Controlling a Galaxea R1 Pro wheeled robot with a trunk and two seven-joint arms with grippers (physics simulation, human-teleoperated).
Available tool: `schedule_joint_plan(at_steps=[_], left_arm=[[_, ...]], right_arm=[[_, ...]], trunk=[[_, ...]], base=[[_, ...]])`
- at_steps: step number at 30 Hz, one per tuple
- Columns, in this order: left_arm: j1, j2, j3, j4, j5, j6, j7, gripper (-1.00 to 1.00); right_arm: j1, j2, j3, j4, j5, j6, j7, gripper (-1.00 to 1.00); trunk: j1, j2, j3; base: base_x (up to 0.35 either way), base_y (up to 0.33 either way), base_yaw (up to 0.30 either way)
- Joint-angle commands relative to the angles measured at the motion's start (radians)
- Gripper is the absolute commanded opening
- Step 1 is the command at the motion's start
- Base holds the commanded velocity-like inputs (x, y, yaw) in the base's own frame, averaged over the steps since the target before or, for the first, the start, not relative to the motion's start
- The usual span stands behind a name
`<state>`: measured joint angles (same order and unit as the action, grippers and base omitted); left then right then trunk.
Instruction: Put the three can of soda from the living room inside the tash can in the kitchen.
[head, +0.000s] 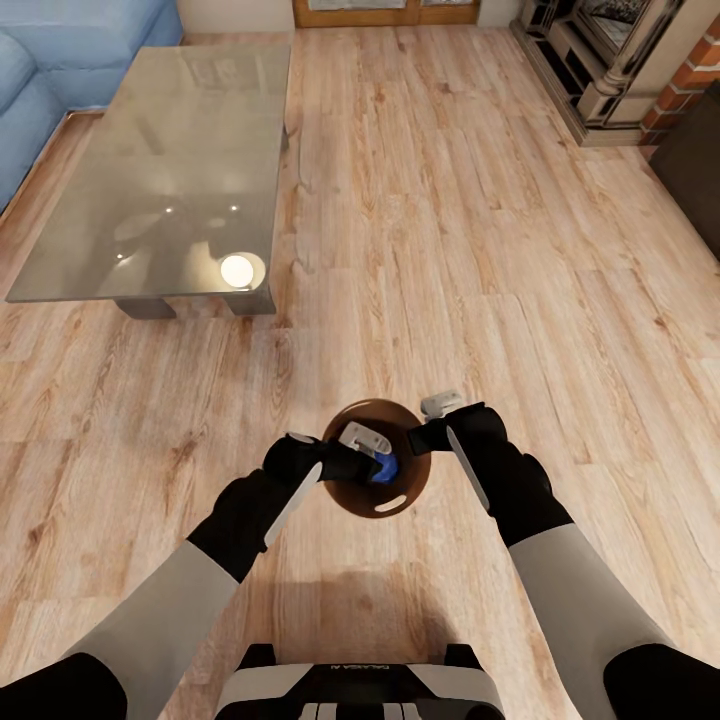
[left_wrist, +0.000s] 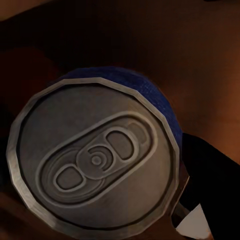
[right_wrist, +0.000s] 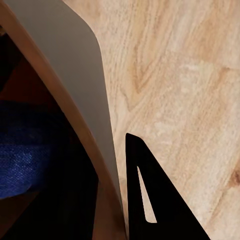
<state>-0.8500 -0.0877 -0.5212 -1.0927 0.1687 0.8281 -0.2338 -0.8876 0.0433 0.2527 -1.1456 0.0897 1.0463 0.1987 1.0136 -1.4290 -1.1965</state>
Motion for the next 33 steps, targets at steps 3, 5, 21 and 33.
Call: schedule_joint_plan(at_steps=[3,5,21,33], left_arm=[[0.0,0.012,0.001,0.027,-0.039,-0.019,0.016,-1.0],[0.0,0.012,0.001,0.037,-0.039,-0.025,0.024,-1.0],[0.0,0.013,0.001,0.05,-0.041,-0.031,0.033,-1.0],[0.0,0.016,0.002,0.047,-0.037,-0.031,0.027,1.0]], right_arm=[[-0.001,0.0,0.0,0.0,-0.013,0.001,0.003,-1.0],[-0.001,0.0,0.0,0.0,-0.013,0.001,0.003,-1.0],[-0.001,0.0,0.002,0.0,-0.013,0.001,0.003,-1.0],[-0.001,-0.001,0.001,0.001,-0.013,0.001,0.003,-1.0]], trunk=[[0.0,0.0,0.0],[0.0,0.0,0.0],[0.0,0.0,0.0],[0.0,0.0,0.0]], base=[[0.0,0.0,0.0],[0.0,0.0,0.0],[0.0,0.0,0.0],[0.0,0.0,0.0]])
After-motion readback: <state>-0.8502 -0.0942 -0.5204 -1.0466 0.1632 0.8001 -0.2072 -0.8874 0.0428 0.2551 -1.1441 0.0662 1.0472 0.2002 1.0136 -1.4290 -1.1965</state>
